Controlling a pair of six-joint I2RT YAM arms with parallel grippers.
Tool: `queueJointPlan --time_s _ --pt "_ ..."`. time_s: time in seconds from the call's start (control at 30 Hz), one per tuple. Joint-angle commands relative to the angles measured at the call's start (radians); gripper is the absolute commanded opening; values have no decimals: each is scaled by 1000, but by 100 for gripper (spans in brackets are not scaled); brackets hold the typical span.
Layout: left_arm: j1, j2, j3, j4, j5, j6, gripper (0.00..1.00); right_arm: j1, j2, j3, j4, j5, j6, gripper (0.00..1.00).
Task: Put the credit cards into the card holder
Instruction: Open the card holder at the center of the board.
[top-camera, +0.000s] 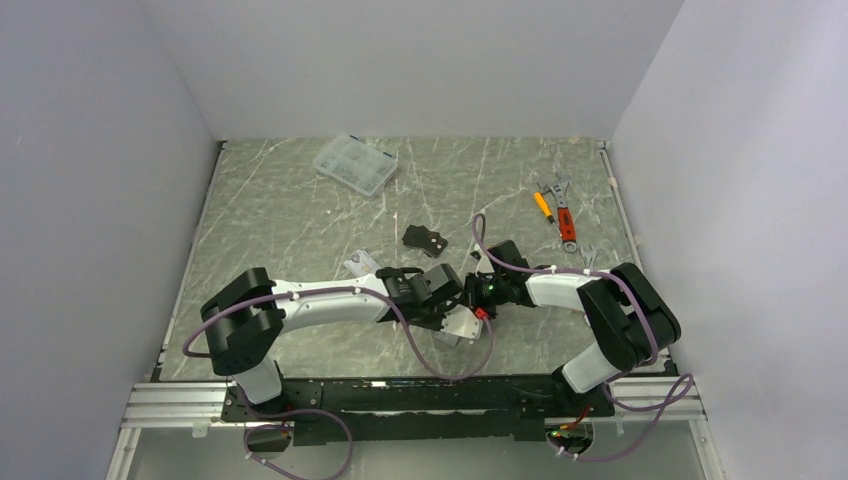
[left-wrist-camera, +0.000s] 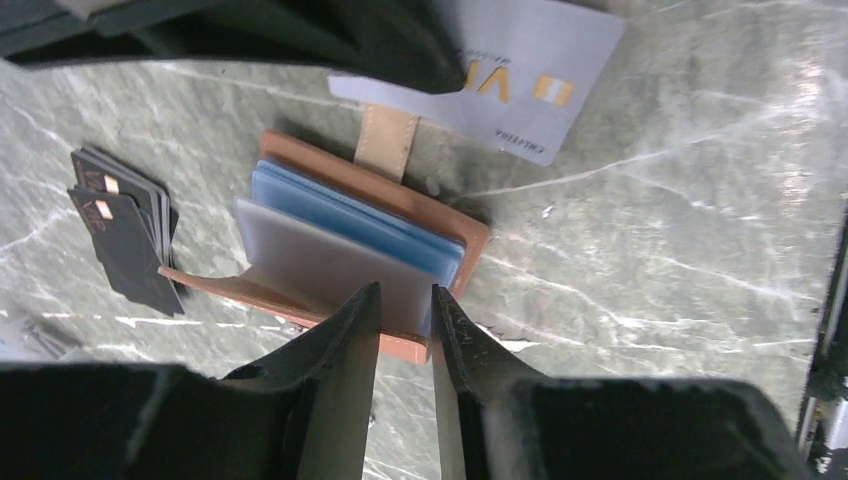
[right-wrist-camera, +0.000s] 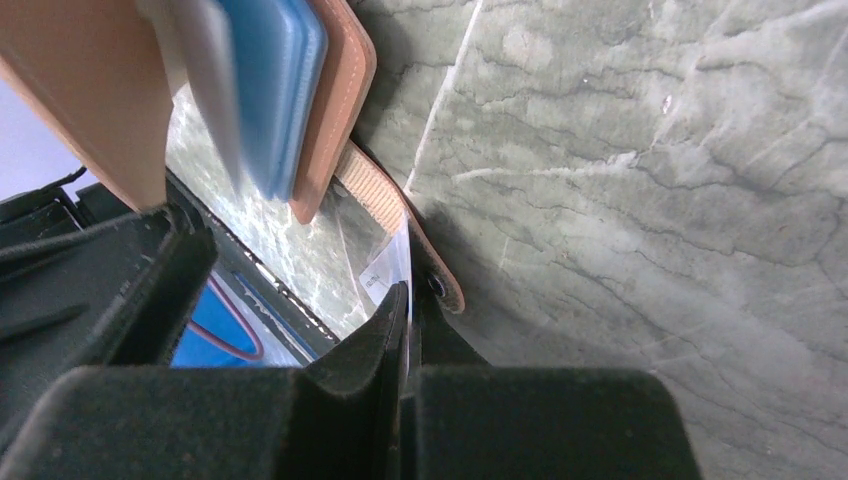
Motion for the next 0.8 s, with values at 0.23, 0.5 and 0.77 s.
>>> queueJointPlan --time_s 0.23,0.5,0.77 --pt "119 -54 -20 25 -109 -40 27 -1 25 -27 -93 223 -40 0" --pt "169 -28 -14 30 -96 -70 27 -2 17 -28 -97 226 -40 0" --pt "336 29 98 -20 -12 -220 37 -3 -22 -46 -109 235 -35 0"
